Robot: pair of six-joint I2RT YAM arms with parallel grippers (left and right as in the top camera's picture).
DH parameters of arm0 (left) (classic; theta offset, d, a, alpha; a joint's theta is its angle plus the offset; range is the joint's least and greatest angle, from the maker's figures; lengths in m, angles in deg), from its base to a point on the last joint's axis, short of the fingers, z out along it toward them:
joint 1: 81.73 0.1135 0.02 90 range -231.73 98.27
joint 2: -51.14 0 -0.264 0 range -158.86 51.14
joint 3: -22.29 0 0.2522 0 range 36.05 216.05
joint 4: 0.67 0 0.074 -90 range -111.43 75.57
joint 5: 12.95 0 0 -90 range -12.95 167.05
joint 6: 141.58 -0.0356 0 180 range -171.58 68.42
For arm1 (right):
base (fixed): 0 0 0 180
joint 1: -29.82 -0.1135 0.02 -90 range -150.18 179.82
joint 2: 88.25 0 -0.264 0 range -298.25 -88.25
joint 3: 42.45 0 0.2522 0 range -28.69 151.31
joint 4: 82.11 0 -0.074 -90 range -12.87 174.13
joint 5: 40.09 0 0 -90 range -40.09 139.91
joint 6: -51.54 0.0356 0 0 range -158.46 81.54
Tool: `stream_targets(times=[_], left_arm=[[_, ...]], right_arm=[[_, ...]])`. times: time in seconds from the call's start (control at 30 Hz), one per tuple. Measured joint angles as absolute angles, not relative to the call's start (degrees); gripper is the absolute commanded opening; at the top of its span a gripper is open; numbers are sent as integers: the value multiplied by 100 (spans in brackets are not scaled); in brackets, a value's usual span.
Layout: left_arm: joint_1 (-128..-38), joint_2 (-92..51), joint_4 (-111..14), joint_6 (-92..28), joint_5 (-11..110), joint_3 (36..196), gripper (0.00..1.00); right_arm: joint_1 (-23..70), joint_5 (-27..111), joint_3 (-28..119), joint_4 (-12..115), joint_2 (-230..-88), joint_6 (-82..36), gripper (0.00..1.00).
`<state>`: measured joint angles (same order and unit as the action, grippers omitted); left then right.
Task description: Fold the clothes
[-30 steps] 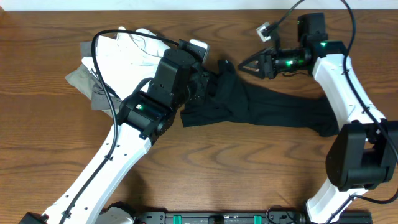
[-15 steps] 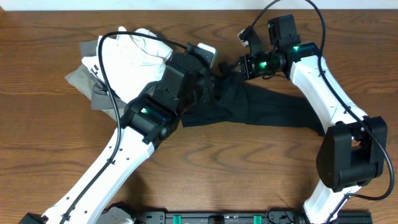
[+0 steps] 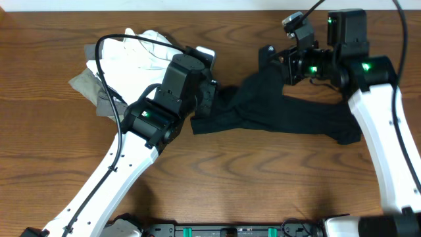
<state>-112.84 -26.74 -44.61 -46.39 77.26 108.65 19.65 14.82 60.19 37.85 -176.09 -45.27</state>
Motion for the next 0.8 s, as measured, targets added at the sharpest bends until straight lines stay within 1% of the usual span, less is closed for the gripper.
stream_targets(times=[0.17,0.27,0.53,0.63,0.73,0.8], left_arm=[[-11284,-2674,-4045,-4630,7144,10867,70],[-11288,-2674,-3903,-4628,6659,10867,70],[-11288,-2703,-3912,-4754,5892,10867,68],[-11291,-2825,-3901,-4840,5647,10867,61],[-11288,-3064,-3829,-4912,5531,10867,49],[-11291,-3221,-3746,-4951,5485,10867,40]], right_arm=[[1580,1506,6021,3763,-17532,-4650,1],[1481,1528,6021,3770,-17631,-4665,1],[1412,1384,6017,4095,-17637,-4643,1],[1383,1146,6017,4299,-17637,-4591,1],[1381,942,6017,4373,-17626,-4532,1],[1381,833,6017,4371,-17611,-4507,1]])
